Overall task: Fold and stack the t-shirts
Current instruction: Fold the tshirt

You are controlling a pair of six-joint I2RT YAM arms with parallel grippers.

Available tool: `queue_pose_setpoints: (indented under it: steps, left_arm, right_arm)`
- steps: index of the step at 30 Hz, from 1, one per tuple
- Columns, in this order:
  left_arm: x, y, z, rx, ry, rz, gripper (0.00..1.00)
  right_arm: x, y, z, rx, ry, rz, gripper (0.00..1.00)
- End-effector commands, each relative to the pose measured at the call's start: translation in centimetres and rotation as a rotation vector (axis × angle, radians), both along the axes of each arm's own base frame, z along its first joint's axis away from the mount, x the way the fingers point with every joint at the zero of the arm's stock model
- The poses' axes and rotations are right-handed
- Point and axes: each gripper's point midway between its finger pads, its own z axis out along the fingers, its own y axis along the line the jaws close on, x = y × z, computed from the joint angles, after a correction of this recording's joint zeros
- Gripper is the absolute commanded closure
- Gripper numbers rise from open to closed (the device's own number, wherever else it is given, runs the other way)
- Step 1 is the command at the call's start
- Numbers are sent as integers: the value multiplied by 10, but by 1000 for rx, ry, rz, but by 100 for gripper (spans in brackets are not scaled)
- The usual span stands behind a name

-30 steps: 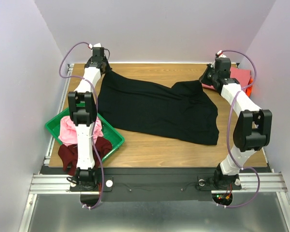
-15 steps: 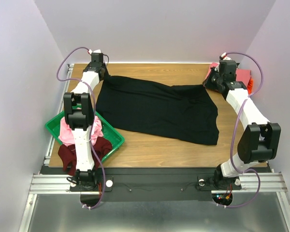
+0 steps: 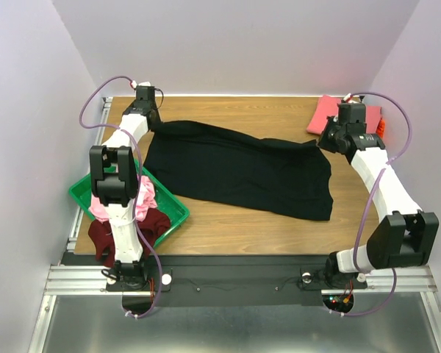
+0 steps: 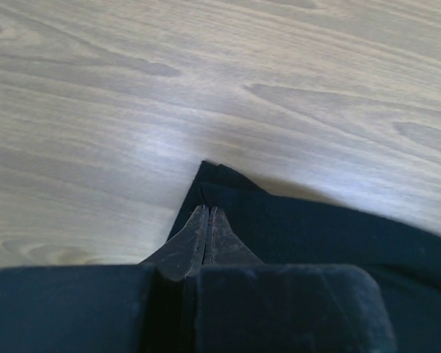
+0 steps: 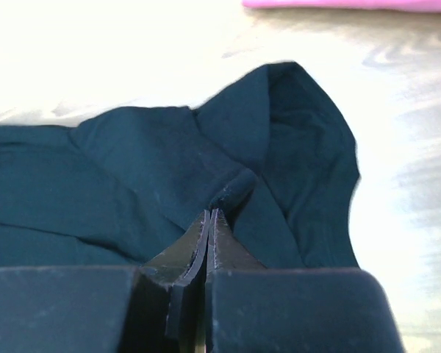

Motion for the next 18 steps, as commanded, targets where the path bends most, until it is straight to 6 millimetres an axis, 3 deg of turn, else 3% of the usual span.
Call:
queue_pose_setpoints:
  steps: [1,10,18]
  left_arm:
    - [-16,14,27,67,-24,42,100]
    - [-43,32,16,110,37,113,100]
    - [-60,42,4,157,103,139,100]
  right_arm:
    - [-21,-10,-7,-31,51,-67,100]
    - [-49,-22,-25,-56,119,-147,100]
    - [-63,-21,-41,-32,159,-168,100]
